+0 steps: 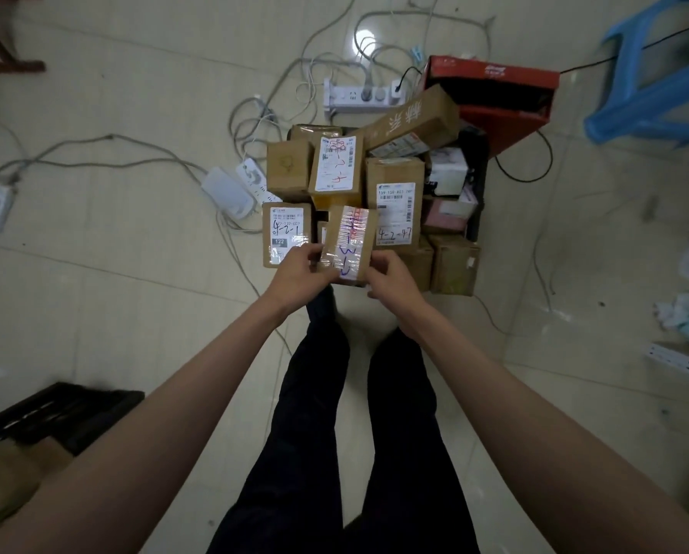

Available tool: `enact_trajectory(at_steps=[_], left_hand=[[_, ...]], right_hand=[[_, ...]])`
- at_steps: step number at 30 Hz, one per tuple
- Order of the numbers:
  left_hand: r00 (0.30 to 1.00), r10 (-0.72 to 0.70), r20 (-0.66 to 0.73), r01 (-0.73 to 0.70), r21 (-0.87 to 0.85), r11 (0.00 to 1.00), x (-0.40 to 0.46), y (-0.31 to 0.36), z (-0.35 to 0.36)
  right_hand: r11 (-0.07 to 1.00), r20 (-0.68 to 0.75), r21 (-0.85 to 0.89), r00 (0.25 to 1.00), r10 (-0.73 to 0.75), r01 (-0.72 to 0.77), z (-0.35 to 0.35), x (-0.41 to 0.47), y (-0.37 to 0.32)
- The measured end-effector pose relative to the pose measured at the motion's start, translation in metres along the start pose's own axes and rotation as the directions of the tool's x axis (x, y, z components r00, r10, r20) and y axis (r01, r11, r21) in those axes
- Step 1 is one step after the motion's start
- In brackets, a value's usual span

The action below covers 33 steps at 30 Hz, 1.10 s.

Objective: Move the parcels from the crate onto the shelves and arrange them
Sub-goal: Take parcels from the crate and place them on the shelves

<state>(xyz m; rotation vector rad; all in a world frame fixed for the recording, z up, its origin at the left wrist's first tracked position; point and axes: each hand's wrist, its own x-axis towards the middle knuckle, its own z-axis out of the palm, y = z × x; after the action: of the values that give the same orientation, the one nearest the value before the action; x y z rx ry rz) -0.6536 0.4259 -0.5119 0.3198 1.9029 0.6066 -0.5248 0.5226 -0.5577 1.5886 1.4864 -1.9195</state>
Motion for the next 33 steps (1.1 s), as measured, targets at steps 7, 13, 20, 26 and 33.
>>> enact_trajectory(at_steps=[7, 13, 20, 26, 33], left_hand=[[0.986, 0.168, 0.022, -0.168, 0.007, 0.986, -0.094, 0.076, 0.005], [0.955, 0.288, 0.068, -0.293, 0.081, 0.953, -0.148, 0.136, 0.048], [0.705, 0.577, 0.413, -0.707, 0.347, 0.616, -0.197, 0.208, 0.118], [0.363, 0.617, 0.698, -0.897, 0.441, 0.029, -0.263, 0.260, 0.190], [0.054, 0.578, 0.814, -0.998, 0.034, 0.046, -0.375, 0.293, 0.263]], right_hand=[[0.952, -0.040, 0.304, 0.999, -0.015, 0.026, -0.057, -0.095, -0.014], [0.849, -0.117, 0.508, 0.988, -0.098, 0.145, -0.124, -0.179, -0.014], [0.714, -0.402, 0.617, 0.913, -0.075, 0.330, -0.196, -0.278, -0.007], [0.636, -0.675, 0.568, 0.738, -0.002, 0.522, -0.217, -0.373, 0.025], [0.542, -0.894, 0.419, 0.434, 0.108, 0.728, -0.230, -0.515, 0.074]])
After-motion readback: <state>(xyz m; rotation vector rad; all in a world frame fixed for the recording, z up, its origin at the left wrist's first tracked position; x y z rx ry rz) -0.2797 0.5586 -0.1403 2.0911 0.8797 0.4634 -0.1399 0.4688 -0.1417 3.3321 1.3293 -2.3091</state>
